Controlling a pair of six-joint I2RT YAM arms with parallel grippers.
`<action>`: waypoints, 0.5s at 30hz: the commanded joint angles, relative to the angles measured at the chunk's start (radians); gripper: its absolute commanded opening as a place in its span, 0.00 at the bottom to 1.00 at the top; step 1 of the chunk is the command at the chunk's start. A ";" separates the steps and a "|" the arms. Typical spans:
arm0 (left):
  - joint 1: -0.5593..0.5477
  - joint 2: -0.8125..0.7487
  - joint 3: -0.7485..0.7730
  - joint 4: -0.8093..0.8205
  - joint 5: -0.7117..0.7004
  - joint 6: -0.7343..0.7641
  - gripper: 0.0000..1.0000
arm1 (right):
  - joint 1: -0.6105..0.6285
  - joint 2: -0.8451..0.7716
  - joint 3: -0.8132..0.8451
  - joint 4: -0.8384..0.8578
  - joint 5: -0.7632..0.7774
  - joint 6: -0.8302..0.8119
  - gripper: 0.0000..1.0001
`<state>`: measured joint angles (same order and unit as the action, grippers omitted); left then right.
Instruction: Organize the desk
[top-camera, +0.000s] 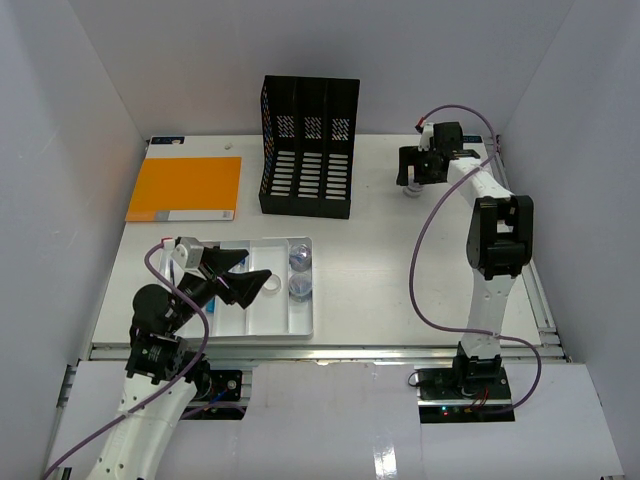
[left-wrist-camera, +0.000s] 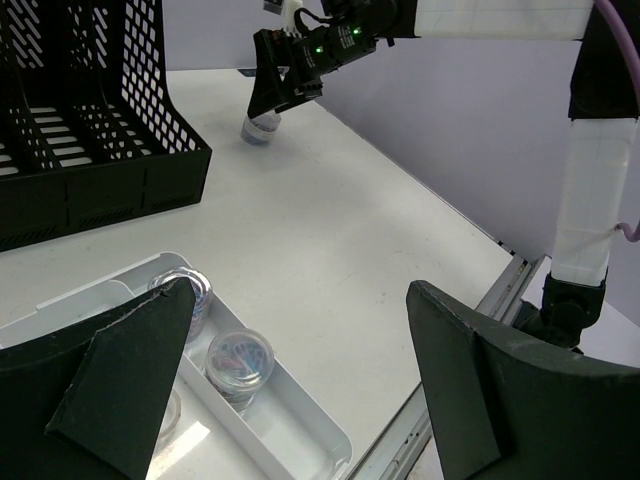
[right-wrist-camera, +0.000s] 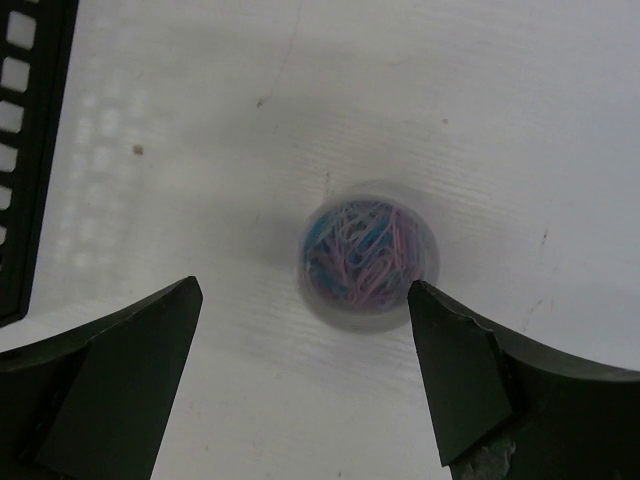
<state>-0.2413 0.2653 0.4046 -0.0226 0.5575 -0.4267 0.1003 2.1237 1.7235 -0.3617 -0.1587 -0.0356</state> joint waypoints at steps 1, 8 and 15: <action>0.002 0.011 0.011 0.005 0.003 0.009 0.98 | 0.005 0.075 0.109 0.033 0.117 0.052 0.90; 0.002 0.029 0.013 0.007 0.002 0.013 0.98 | 0.016 0.107 0.136 0.050 0.191 0.042 0.90; 0.003 0.043 0.013 0.010 0.004 0.014 0.98 | 0.021 0.128 0.111 0.076 0.217 0.040 0.90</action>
<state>-0.2413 0.2964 0.4046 -0.0223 0.5579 -0.4249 0.1143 2.2375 1.8271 -0.3313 0.0209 -0.0055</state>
